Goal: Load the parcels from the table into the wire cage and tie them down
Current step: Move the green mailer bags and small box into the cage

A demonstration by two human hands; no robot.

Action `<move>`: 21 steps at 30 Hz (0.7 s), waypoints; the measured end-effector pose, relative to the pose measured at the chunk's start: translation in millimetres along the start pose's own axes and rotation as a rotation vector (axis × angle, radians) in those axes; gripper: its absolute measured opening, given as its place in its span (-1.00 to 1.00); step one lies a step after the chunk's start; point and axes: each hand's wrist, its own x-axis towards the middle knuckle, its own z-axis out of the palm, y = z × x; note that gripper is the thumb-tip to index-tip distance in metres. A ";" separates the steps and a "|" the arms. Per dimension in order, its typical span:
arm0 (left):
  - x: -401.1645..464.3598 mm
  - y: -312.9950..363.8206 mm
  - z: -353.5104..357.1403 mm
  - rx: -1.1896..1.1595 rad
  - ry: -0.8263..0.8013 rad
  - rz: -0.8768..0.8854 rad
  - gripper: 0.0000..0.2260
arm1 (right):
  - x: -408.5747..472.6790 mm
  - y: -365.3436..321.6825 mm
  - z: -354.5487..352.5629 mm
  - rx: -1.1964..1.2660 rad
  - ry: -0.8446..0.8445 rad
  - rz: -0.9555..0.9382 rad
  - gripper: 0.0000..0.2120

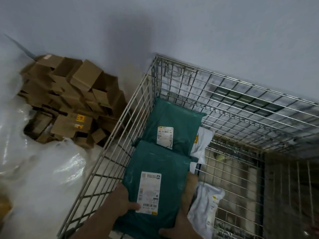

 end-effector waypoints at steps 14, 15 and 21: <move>9.2 -10.5 13.1 0.373 0.073 -0.058 -0.31 | 5.8 -8.7 -15.9 0.036 0.200 0.088 -0.36; 4.6 -10.3 9.8 0.381 0.088 -0.048 -0.33 | -1.0 -10.7 -22.7 -0.027 0.199 0.094 -0.42; -59.4 23.0 -12.8 0.473 0.040 0.214 -0.55 | -86.7 -48.9 -85.0 -0.268 0.146 0.080 -0.54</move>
